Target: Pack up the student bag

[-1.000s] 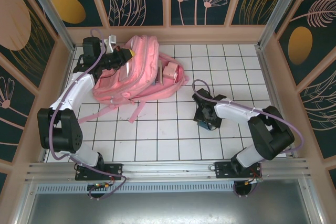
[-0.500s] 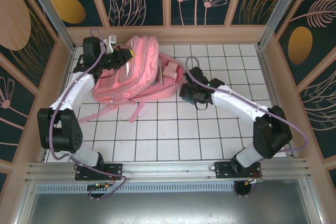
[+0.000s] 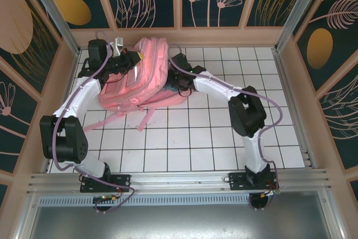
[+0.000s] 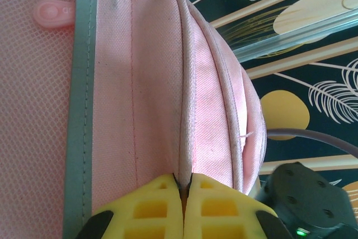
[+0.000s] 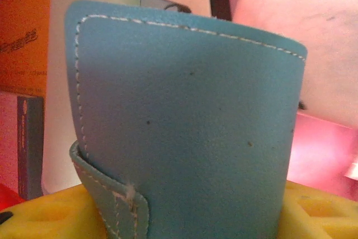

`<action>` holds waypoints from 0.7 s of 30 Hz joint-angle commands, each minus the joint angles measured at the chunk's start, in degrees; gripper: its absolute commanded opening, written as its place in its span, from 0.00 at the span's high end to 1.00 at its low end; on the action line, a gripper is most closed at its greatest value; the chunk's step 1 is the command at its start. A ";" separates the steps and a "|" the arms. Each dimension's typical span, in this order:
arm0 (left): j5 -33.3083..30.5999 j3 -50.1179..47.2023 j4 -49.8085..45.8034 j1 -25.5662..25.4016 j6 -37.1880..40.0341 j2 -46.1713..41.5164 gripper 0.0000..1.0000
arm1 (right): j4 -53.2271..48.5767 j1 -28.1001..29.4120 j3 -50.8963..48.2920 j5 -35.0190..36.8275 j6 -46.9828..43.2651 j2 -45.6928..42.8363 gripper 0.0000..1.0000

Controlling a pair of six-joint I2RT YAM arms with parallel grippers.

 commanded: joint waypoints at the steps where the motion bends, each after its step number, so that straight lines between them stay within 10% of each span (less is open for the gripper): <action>1: -0.09 1.15 4.34 0.12 0.07 -3.07 1.00 | 2.85 1.51 3.07 -3.73 4.06 1.98 0.33; 9: 0.13 0.77 4.39 0.12 0.33 -2.74 1.00 | 2.47 2.97 3.25 -3.38 4.33 2.25 0.04; 21: 0.15 0.71 4.41 0.12 0.76 -2.36 1.00 | -1.65 2.70 -4.81 4.73 2.96 -5.41 0.27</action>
